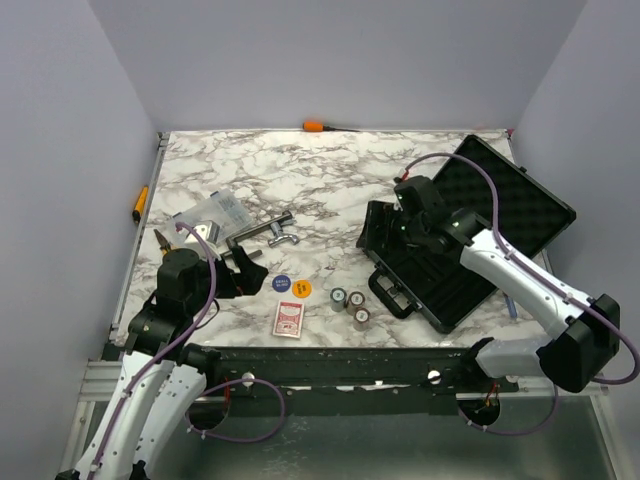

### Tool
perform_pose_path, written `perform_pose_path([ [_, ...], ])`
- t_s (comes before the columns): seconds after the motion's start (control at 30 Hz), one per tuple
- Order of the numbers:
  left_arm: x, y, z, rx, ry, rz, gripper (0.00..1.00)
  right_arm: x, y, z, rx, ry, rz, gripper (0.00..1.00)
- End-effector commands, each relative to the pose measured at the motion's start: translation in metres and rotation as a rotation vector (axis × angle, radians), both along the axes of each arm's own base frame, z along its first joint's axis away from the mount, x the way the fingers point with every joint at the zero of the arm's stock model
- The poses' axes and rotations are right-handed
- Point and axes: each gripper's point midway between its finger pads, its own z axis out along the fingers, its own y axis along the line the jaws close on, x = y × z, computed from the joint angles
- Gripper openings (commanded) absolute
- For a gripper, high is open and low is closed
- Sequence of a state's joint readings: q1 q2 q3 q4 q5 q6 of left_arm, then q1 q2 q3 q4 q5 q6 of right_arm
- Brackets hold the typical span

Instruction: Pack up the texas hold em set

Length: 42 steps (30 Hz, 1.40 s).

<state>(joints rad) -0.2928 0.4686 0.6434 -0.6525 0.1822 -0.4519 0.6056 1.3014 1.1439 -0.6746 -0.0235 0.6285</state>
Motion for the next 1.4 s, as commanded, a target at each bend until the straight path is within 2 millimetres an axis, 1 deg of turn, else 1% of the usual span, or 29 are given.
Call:
perform_pose_path([
  [0.0, 0.001, 0.0, 0.002, 0.011, -0.009, 0.003, 0.96, -0.022, 0.015, -0.008, -0.072, 0.019, 0.114, 1.0],
  [0.2, 0.001, -0.001, 0.0, 0.012, -0.005, -0.001, 0.96, -0.046, 0.037, -0.023, -0.137, 0.066, 0.257, 1.0],
  [0.4, 0.001, -0.001, 0.0, 0.012, 0.002, -0.002, 0.95, -0.068, 0.053, -0.037, -0.19, 0.087, 0.39, 0.98],
  [0.53, 0.001, -0.001, 0.0, 0.013, 0.003, 0.001, 0.94, -0.074, 0.052, -0.048, -0.235, 0.117, 0.423, 0.91],
  [0.7, 0.001, -0.001, 0.0, 0.014, 0.004, 0.002, 0.94, -0.081, 0.051, -0.06, -0.246, 0.15, 0.456, 0.83],
  [0.87, 0.001, -0.001, 0.0, 0.014, 0.005, 0.001, 0.94, -0.085, 0.047, -0.07, -0.279, 0.176, 0.469, 0.79],
  [0.93, 0.001, -0.001, 0.0, 0.014, 0.008, 0.001, 0.94, -0.087, 0.047, -0.074, -0.287, 0.185, 0.479, 0.76],
  [1.0, 0.001, -0.001, 0.001, 0.013, 0.005, 0.001, 0.94, -0.089, 0.047, -0.08, -0.302, 0.198, 0.484, 0.75],
  [1.13, 0.001, -0.001, 0.001, 0.014, 0.006, 0.001, 0.94, -0.097, 0.046, -0.092, -0.331, 0.229, 0.501, 0.67],
  [1.27, 0.001, -0.001, 0.0, 0.015, 0.008, 0.002, 0.93, -0.1, 0.041, -0.101, -0.356, 0.242, 0.505, 0.64],
  [1.37, 0.002, -0.001, 0.0, 0.015, 0.009, 0.003, 0.93, -0.1, 0.036, -0.106, -0.382, 0.246, 0.502, 0.64],
])
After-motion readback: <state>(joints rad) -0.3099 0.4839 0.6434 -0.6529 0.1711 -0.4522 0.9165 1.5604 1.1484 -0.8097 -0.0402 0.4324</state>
